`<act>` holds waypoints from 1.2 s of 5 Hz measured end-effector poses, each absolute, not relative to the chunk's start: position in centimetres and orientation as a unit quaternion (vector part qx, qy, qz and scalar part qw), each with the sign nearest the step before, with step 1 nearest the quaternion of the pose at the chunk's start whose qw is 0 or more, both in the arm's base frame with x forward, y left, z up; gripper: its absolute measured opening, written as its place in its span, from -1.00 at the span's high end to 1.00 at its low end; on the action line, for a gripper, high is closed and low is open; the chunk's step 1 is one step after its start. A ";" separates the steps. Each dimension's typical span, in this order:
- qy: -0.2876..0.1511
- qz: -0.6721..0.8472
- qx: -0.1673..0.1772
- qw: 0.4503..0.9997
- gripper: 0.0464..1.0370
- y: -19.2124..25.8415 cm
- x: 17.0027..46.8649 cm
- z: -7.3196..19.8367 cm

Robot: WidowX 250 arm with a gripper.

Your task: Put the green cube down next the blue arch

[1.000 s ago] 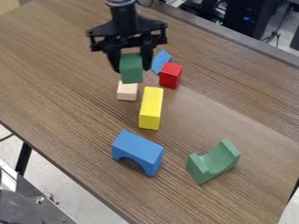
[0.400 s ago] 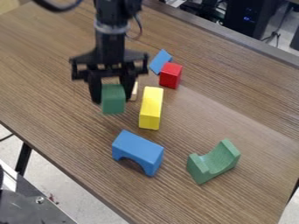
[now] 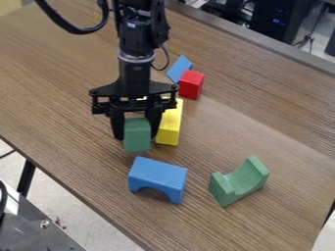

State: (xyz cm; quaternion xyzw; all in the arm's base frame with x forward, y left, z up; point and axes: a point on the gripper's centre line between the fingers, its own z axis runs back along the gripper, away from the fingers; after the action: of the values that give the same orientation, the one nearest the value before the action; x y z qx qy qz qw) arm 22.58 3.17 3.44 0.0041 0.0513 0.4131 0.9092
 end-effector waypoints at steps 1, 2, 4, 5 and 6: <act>0.034 0.401 -0.012 0.915 -0.09 3.1 23.2 3.1; 0.030 0.396 -0.017 0.918 -0.09 3.4 23.3 2.8; 0.011 0.394 -0.008 0.919 -0.22 4.5 23.1 2.2; -0.009 0.389 -0.004 0.921 -0.77 4.6 22.9 2.2; -0.063 0.380 0.004 0.923 -0.93 4.4 23.4 4.1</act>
State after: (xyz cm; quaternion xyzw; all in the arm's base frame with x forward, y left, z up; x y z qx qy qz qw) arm 23.41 4.36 4.10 0.0039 -0.0635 0.3802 0.9227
